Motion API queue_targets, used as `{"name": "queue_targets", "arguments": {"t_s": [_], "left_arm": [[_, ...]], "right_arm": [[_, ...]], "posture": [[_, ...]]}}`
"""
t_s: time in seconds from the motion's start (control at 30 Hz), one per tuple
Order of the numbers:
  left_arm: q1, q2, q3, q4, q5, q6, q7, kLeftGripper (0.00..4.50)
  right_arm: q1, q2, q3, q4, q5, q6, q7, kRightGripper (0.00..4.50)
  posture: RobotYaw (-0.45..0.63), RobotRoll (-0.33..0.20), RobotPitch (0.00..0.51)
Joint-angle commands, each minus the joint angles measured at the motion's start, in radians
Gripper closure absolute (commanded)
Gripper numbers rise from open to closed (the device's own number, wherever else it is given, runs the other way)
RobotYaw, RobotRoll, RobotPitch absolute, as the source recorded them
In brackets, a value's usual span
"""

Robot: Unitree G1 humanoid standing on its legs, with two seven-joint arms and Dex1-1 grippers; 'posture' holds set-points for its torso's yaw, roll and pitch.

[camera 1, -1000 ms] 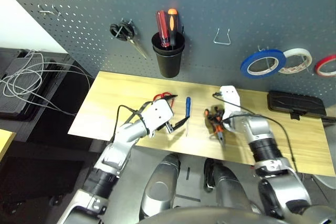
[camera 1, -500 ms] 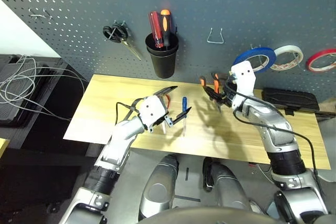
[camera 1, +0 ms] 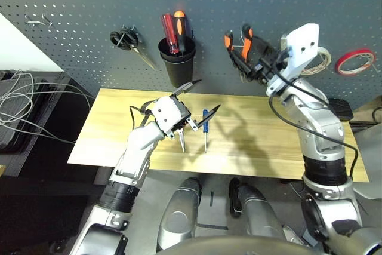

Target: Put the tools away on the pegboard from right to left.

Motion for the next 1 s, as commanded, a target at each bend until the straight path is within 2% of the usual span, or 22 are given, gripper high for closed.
{"name": "queue_targets", "arguments": {"t_s": [0.03, 0.43, 1.0], "left_arm": [[-0.008, -0.001, -0.002, -0.002, 0.002, -0.009, -0.005, 0.0], [-0.018, -0.006, -0.005, -0.003, 0.001, -0.006, -0.001, 0.0], [-0.018, -0.029, 0.002, -0.099, -0.025, 0.054, 0.029, 0.0]], "right_arm": [[-0.053, 0.014, -0.027, -0.028, 0.014, -0.033, -0.039, 1.5], [-0.157, 0.044, -0.05, 0.041, 0.017, -0.117, -0.094, 1.5], [-0.206, 0.11, -0.027, 0.28, 0.008, -0.31, -0.074, 1.5]], "posture": [[0.16, 0.0, 0.213], [0.18, 0.0, 0.211], [0.23, 0.0, 0.224]]}}
